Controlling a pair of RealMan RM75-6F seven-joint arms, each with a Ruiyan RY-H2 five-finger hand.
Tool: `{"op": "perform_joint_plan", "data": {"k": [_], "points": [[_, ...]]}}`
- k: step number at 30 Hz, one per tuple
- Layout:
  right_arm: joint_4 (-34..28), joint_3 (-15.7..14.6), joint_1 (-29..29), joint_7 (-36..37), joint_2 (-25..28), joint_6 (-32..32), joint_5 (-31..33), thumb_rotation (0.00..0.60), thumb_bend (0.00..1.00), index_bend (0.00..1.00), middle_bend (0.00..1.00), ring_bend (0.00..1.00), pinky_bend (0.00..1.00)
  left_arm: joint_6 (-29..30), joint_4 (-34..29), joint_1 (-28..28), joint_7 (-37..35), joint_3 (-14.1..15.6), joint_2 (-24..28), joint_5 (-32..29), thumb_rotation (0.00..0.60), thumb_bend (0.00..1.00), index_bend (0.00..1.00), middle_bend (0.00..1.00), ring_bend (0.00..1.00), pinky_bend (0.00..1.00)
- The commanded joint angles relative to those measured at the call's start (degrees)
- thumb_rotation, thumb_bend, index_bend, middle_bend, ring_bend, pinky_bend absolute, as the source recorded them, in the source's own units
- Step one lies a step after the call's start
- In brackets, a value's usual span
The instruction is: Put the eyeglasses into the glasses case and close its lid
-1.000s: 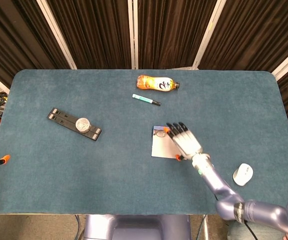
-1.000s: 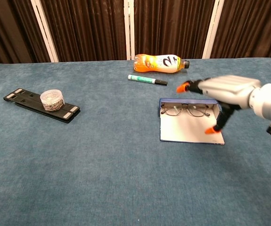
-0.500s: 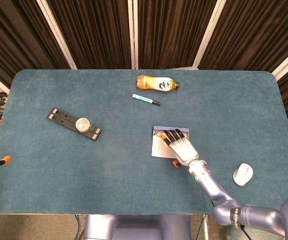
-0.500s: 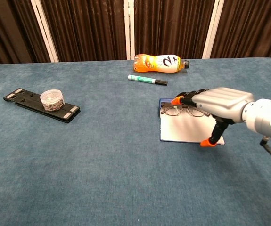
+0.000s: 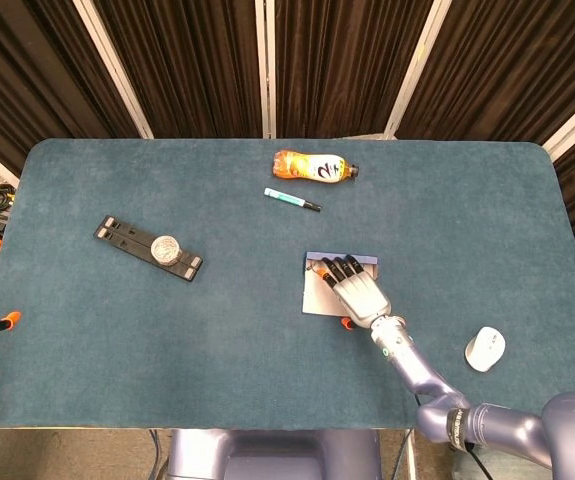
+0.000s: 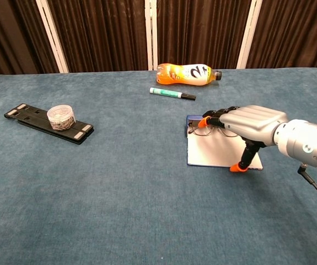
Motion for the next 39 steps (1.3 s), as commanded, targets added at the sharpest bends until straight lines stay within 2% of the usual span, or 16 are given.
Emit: {"op": "perform_joint_plan", "data": {"k": [1, 14, 17, 22, 27, 39], "points": [[0.6, 0.0, 0.0, 0.5, -0.4, -0.2, -0.4, 0.600, 0.10, 0.15, 0.00, 0.00, 0.00, 0.0, 0.1, 0.0, 0.1, 0.0, 0.0, -0.1, 0.600, 0.00, 0.00, 0.00, 0.00, 0.00], [4.1, -0.1, -0.4, 2.4, -1.8, -0.9, -1.8, 0.600, 0.11, 0.18, 0.00, 0.00, 0.00, -0.2, 0.3, -0.2, 0.6, -0.1, -0.4, -0.6, 0.600, 0.00, 0.00, 0.00, 0.00, 0.00], [4.6, -0.2, -0.5, 2.9, -1.9, -1.1, -2.2, 0.600, 0.14, 0.21, 0.00, 0.00, 0.00, -0.3, 0.4, -0.3, 0.8, -0.1, -0.5, -0.6, 0.600, 0.00, 0.00, 0.00, 0.00, 0.00], [4.6, -0.4, -0.8, 3.8, -1.7, -0.9, -3.3, 0.600, 0.29, 0.27, 0.00, 0.00, 0.00, -0.2, 0.4, -0.3, 1.0, -0.1, -0.6, -0.8, 0.600, 0.00, 0.00, 0.00, 0.00, 0.00], [4.5, -0.3, -1.0, 4.5, -1.3, -0.6, -4.1, 0.600, 0.38, 0.31, 0.00, 0.00, 0.00, -0.2, 0.4, -0.3, 1.0, -0.1, -0.7, -0.8, 0.600, 0.00, 0.00, 0.00, 0.00, 0.00], [5.4, 0.2, -1.2, 5.1, -1.6, -0.8, -4.4, 0.600, 0.41, 0.33, 0.00, 0.00, 0.00, -0.2, 0.4, -0.3, 1.0, -0.1, -0.6, -0.8, 0.600, 0.00, 0.00, 0.00, 0.00, 0.00]]}}
